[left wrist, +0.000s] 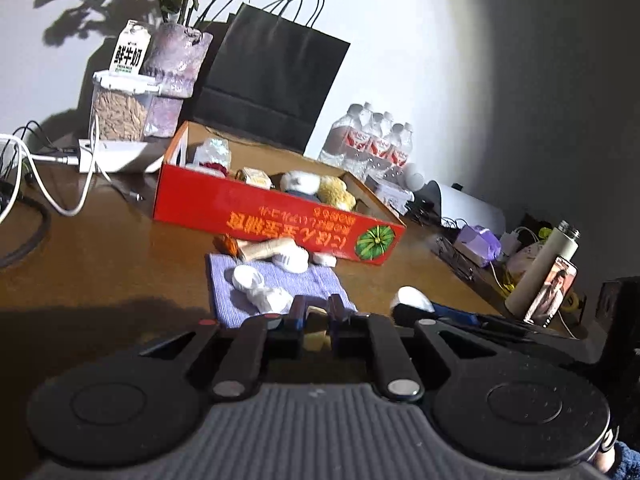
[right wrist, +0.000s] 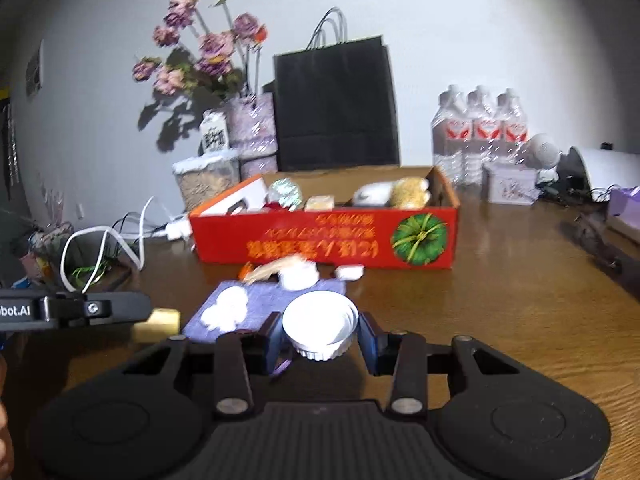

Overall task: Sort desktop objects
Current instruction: 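Carry the block and bowl over the box and open both tools inside it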

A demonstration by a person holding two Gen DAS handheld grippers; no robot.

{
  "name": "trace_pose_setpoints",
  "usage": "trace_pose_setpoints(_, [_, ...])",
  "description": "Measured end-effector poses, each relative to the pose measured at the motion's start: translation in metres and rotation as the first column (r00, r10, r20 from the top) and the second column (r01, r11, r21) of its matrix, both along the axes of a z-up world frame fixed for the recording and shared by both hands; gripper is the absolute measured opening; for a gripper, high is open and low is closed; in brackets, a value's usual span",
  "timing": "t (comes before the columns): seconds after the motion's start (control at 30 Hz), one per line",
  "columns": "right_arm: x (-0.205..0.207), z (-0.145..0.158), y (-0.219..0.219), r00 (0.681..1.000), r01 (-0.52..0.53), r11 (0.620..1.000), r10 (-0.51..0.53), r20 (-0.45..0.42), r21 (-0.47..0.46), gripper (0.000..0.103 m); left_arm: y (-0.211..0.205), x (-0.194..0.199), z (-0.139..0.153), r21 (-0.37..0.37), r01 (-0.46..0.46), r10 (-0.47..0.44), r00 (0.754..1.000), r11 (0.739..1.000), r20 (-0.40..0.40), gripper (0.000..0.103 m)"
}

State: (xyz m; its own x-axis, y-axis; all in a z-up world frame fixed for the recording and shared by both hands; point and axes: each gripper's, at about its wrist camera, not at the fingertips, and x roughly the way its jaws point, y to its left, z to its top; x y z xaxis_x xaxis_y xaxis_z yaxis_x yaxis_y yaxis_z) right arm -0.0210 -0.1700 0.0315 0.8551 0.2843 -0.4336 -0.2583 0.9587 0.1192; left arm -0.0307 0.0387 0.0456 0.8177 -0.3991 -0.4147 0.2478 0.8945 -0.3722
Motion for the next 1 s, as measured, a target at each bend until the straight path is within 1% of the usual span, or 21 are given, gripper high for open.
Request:
trace_pose_setpoints(0.07, [0.005,0.001,-0.002,1.0,0.018,1.0,-0.018,0.008,-0.017,0.039,0.002,0.004,0.002,0.005,-0.002,0.002,1.0,1.0,0.011,0.012])
trace_pose_setpoints(0.17, [0.016,0.004,-0.005,1.0,0.019,1.0,-0.019,0.002,-0.02,0.039,0.004,0.013,0.004,0.015,-0.011,0.01,1.0,1.0,0.019,0.012])
trace_pose_setpoints(0.3, [0.04,0.024,-0.008,0.999,0.001,1.0,-0.001,0.039,-0.02,0.039,0.006,0.035,0.019,0.055,-0.015,0.012,0.998,0.998,0.061,0.012])
trace_pose_setpoints(0.37, [0.059,0.039,-0.008,0.998,-0.022,1.0,0.023,0.061,-0.009,0.039,0.006,0.052,0.03,0.075,-0.024,0.018,0.996,0.997,0.083,0.012])
trace_pose_setpoints(0.47, [0.091,0.057,-0.008,0.997,-0.032,0.999,0.031,0.073,0.003,0.039,0.009,0.081,0.046,0.081,-0.04,0.033,0.996,0.996,0.081,0.012])
trace_pose_setpoints(0.57, [0.12,0.067,-0.003,0.997,-0.029,1.0,0.029,0.078,-0.003,0.039,0.009,0.114,0.058,0.106,-0.062,0.053,0.995,0.992,0.084,0.012])
trace_pose_setpoints(0.6, [0.13,0.067,-0.001,0.997,-0.023,1.0,0.024,0.074,-0.012,0.039,0.009,0.126,0.06,0.112,-0.066,0.058,0.996,0.991,0.071,0.012])
trace_pose_setpoints(0.7, [0.156,0.064,-0.001,0.999,0.01,0.999,-0.008,0.037,-0.035,0.039,0.007,0.156,0.061,0.098,-0.057,0.053,0.998,0.994,0.038,0.012])
trace_pose_setpoints(0.77, [0.177,0.058,-0.007,0.999,0.04,0.998,-0.041,-0.023,-0.04,0.039,-0.003,0.176,0.06,0.076,-0.019,0.018,1.0,0.997,0.013,0.012])
trace_pose_setpoints(0.83, [0.196,0.05,-0.015,0.994,0.068,0.998,-0.069,-0.08,-0.015,0.039,-0.018,0.192,0.058,0.072,0.025,-0.025,1.0,0.997,0.0,0.012])
trace_pose_setpoints(0.87, [0.204,0.046,-0.018,0.991,0.078,0.997,-0.078,-0.104,-0.009,0.039,-0.029,0.202,0.055,0.088,0.043,-0.043,0.999,0.995,-0.007,0.012])
trace_pose_setpoints(0.93, [0.213,0.036,-0.021,0.989,0.085,0.996,-0.085,-0.124,-0.005,0.039,-0.046,0.221,0.043,0.128,0.065,-0.063,0.998,0.99,-0.023,0.012])
trace_pose_setpoints(1.0, [0.217,0.025,-0.023,0.985,0.09,0.996,-0.09,-0.149,-0.008,0.039,-0.055,0.237,0.026,0.138,0.063,-0.054,0.996,0.988,-0.068,0.012])
